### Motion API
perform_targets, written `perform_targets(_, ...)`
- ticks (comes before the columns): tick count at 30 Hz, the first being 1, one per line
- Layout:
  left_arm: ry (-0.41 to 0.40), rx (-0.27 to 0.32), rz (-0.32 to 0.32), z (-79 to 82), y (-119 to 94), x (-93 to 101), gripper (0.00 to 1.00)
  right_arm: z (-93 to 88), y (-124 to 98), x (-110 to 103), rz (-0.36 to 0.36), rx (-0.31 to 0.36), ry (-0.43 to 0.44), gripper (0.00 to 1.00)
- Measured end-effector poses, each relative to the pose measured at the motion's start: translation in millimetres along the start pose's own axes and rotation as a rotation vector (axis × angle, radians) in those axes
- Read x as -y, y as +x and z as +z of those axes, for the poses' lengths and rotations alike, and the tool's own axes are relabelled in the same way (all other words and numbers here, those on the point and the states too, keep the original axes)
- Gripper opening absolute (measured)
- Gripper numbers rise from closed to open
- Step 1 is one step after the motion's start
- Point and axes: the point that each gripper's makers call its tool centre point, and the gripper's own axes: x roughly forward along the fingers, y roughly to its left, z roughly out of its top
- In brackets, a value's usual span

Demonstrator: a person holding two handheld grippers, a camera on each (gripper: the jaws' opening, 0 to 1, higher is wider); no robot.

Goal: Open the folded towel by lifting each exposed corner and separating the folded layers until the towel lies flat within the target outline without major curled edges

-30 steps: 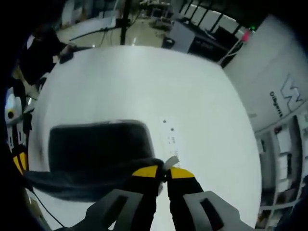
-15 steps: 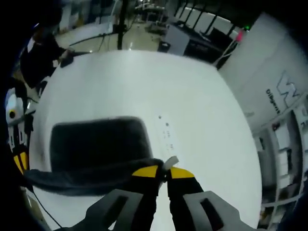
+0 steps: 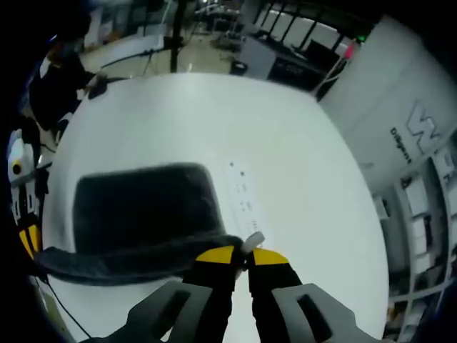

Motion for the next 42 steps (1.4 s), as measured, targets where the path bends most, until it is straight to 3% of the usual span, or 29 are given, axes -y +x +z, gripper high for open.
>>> perform_targets(10,0.013,-0.014,-0.026,-2.1,13,9.2,0.04,-13.9,-9,8,-0.001,0.03,0.041,0.03)
perform_targets(32,0.027,-0.045,-0.05,-12.2,44,19.0,0.04,-71.3,-12,23,-0.032,0.075,0.126,0.03)
perform_targets(42,0.033,-0.058,-0.046,-29.2,53,32.2,0.04,-86.6,-12,22,-0.046,0.1,0.138,0.03)
